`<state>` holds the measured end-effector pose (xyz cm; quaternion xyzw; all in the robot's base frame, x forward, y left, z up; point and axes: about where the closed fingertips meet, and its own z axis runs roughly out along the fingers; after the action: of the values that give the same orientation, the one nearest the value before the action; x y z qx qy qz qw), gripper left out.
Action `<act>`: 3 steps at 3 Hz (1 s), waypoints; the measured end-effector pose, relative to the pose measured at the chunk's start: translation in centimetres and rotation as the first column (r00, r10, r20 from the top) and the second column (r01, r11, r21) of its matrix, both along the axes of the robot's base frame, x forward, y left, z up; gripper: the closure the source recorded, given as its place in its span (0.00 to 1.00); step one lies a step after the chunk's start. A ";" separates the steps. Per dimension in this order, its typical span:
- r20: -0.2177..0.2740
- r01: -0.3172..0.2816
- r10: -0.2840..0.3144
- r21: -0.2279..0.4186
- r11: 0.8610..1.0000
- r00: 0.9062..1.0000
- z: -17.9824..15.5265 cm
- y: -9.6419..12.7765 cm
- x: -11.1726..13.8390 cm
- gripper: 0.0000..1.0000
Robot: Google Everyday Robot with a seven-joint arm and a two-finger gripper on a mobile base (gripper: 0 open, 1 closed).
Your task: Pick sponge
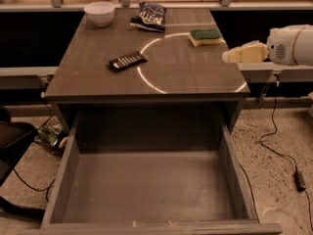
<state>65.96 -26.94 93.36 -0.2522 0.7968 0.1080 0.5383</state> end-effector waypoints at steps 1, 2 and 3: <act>0.046 -0.018 0.013 0.110 0.994 0.999 -1.7 1.5 6.0 0.00; 0.073 -0.036 0.024 0.170 0.985 0.997 -2.6 2.6 10.5 0.00; 0.090 -0.050 0.032 0.207 0.977 0.995 -3.6 3.9 13.7 0.00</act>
Offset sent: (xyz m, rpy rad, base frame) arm 0.1613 0.0347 -0.0363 0.2486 -0.1075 0.0411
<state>79.62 -23.01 89.76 -0.2148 0.7518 0.1914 0.5933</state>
